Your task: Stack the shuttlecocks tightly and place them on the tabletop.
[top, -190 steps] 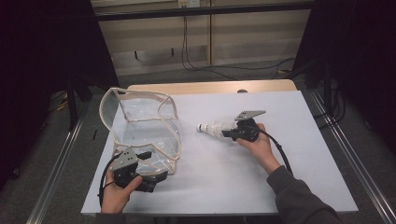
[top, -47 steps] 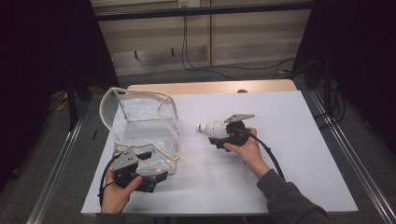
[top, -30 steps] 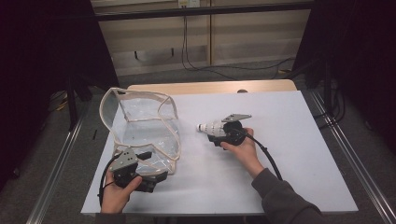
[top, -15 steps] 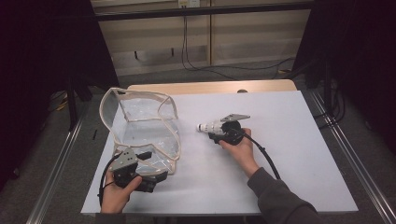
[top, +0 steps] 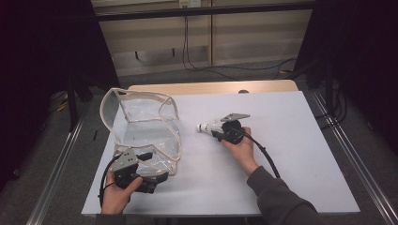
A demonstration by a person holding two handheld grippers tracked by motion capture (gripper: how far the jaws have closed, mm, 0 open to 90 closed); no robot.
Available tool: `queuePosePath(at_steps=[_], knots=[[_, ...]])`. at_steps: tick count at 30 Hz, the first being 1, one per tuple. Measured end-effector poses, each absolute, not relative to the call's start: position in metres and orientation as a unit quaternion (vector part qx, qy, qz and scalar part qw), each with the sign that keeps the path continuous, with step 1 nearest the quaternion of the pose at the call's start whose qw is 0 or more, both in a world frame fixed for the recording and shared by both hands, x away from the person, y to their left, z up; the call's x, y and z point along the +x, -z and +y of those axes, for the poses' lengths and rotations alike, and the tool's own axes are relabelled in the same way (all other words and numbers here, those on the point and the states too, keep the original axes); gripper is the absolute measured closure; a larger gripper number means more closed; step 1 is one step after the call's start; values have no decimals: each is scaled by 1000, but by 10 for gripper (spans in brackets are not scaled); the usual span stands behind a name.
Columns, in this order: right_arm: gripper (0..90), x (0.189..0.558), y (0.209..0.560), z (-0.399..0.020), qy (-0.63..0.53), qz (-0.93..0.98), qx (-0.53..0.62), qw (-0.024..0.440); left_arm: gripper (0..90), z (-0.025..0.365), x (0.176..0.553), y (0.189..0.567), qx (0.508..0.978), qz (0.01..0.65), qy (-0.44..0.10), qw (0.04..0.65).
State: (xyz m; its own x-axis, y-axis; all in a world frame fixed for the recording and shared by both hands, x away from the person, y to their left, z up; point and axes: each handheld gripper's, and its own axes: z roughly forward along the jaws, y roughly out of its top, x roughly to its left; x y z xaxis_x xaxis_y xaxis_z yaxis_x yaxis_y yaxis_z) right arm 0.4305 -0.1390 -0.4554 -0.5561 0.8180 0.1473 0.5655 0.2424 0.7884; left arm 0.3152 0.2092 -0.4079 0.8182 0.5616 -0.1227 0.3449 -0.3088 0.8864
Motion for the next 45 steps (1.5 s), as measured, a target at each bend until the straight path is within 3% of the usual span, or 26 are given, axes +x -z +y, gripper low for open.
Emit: queuePosePath(at_steps=[10, 45], knots=[[874, 425, 443, -143, -441, 779, 425, 131, 44, 209, 315, 408, 803, 282, -105, 514], [884, 415, 395, -156, -449, 795, 398, 93, 44, 211, 316, 409, 801, 280, -103, 520]])
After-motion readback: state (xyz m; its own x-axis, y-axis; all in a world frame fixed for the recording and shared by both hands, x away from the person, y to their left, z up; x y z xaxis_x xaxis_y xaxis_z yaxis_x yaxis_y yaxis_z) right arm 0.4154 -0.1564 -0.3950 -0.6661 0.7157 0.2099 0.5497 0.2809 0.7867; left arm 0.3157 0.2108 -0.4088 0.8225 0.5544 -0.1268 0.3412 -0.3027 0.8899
